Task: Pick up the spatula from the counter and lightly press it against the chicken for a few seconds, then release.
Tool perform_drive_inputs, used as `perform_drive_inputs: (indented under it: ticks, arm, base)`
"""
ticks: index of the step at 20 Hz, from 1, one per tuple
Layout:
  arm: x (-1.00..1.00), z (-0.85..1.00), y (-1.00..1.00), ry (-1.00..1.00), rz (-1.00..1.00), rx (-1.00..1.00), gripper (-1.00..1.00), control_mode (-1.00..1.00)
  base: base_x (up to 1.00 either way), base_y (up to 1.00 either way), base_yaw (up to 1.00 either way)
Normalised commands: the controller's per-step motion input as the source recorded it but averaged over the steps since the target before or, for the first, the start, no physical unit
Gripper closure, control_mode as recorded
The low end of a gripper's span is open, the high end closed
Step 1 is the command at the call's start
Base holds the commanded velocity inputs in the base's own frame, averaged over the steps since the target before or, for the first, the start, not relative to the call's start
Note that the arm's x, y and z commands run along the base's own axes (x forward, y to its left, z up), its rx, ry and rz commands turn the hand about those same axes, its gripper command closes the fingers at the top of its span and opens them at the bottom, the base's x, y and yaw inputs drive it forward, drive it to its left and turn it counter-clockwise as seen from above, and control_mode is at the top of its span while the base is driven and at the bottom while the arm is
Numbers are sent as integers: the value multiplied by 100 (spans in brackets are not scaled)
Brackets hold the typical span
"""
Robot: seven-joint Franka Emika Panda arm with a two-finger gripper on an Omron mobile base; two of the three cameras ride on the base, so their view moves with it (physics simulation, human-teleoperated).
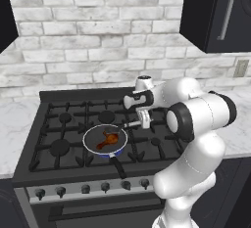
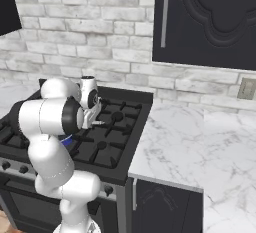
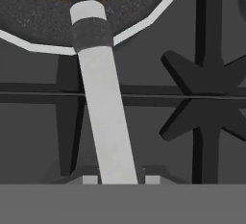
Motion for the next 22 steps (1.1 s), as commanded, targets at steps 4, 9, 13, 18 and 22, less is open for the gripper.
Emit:
perform_drive_inputs:
  ticks: [4, 9, 13, 18, 22]
  arm:
    - [0, -1, 4, -1, 0, -3, 100, -100]
    - [-6, 0, 5, -4, 0, -2, 100, -100]
    - [-33, 5, 0, -12, 1, 0, 100, -100]
    - [-47, 18, 0, -17, 0, 0, 100, -100]
    - [-43, 34, -2, -15, 0, 0, 100, -100]
  base:
    - [0, 0, 0]
    - [0, 0, 0]
    - [0, 0, 0]
    - [0, 0, 0]
    - [0, 0, 0]
